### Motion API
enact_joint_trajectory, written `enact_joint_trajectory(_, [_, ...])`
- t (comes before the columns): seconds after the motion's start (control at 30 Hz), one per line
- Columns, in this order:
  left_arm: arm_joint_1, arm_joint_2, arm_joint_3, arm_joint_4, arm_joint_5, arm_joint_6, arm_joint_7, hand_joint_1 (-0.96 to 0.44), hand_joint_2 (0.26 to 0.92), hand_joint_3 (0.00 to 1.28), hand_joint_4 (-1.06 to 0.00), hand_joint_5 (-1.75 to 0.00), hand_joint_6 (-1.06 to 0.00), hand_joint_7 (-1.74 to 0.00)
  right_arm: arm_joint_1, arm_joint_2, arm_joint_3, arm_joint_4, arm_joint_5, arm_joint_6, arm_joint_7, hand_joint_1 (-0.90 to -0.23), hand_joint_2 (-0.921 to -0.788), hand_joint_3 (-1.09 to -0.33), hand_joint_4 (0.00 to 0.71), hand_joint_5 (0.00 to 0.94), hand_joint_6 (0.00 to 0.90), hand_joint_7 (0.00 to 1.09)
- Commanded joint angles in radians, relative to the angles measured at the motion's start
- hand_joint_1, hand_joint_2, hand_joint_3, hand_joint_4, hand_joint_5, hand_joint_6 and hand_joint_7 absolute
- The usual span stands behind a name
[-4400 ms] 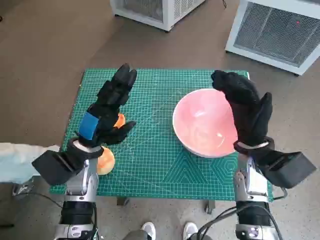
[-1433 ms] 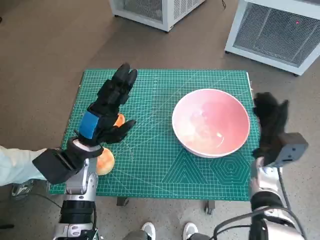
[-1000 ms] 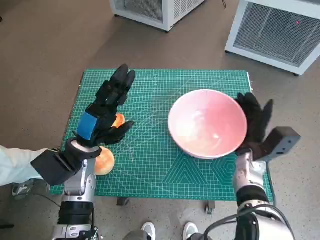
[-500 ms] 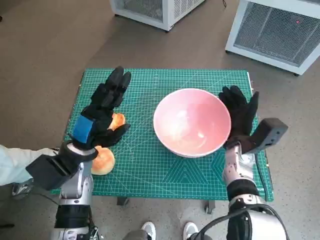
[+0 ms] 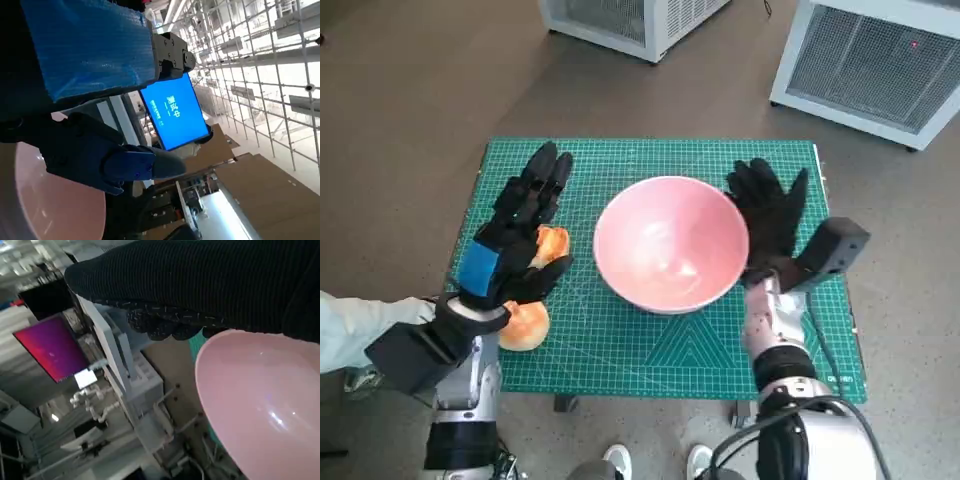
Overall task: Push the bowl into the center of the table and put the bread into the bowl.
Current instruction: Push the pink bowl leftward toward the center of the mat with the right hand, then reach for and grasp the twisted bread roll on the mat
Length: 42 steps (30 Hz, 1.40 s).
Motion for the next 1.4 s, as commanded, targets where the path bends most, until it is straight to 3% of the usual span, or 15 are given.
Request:
enact_joint_trajectory(0.03, [0.017, 0.009, 0.006, -0.023, 0.014, -0.003, 0.018, -0.65, 0.921, 0.32, -0.13, 0.00, -0.15, -0.10, -0.009, 0.010, -0.006, 0.022, -0.001, 0.038, -0.022, -0.608, -0.921, -0.914, 0.248, 0.004, 0.245, 0.26])
enact_joint_trajectory(0.33, [0.028, 0.004, -0.002, -0.031, 0.036, -0.007, 0.047, -0.65, 0.921, 0.32, -0.13, 0.00, -0.15, -0.10, -0.011, -0.024, 0.009, 0.016, -0.023, 0.042, -0.022, -0.615, -0.921, -0.895, 0.248, 0.003, 0.251, 0.24])
enact_joint_trajectory(0.53, [0.027, 0.000, -0.004, -0.025, 0.042, -0.009, 0.055, -0.65, 0.921, 0.32, -0.12, 0.00, -0.15, -0.10, 0.002, -0.064, 0.028, 0.001, -0.048, 0.001, -0.008, -0.612, -0.921, -0.917, 0.244, 0.001, 0.259, 0.24])
enact_joint_trajectory(0.8, [0.009, -0.010, -0.016, -0.012, 0.046, -0.002, 0.066, -0.66, 0.921, 0.32, -0.12, 0.00, -0.15, -0.10, 0.024, -0.099, 0.090, -0.053, -0.102, -0.140, 0.004, -0.640, -0.921, -0.912, 0.242, 0.001, 0.266, 0.23])
enact_joint_trajectory(1.0, [-0.019, -0.019, -0.026, 0.004, 0.038, 0.007, 0.063, -0.66, 0.921, 0.32, -0.12, 0.00, -0.15, -0.10, 0.070, -0.101, 0.139, -0.143, -0.119, -0.285, 0.080, -0.655, -0.921, -0.880, 0.264, 0.011, 0.264, 0.23])
enact_joint_trajectory(1.2, [-0.049, -0.027, -0.035, 0.016, 0.033, 0.004, 0.054, -0.66, 0.921, 0.32, -0.12, 0.00, -0.15, -0.10, 0.133, -0.105, 0.184, -0.267, -0.084, -0.395, 0.234, -0.658, -0.921, -0.854, 0.277, 0.013, 0.258, 0.24])
enact_joint_trajectory(1.4, [-0.082, -0.028, -0.041, 0.022, 0.026, 0.005, 0.042, -0.67, 0.921, 0.32, -0.12, 0.00, -0.15, -0.10, 0.205, -0.095, 0.226, -0.432, -0.011, -0.402, 0.369, -0.685, -0.921, -0.833, 0.279, 0.009, 0.232, 0.27])
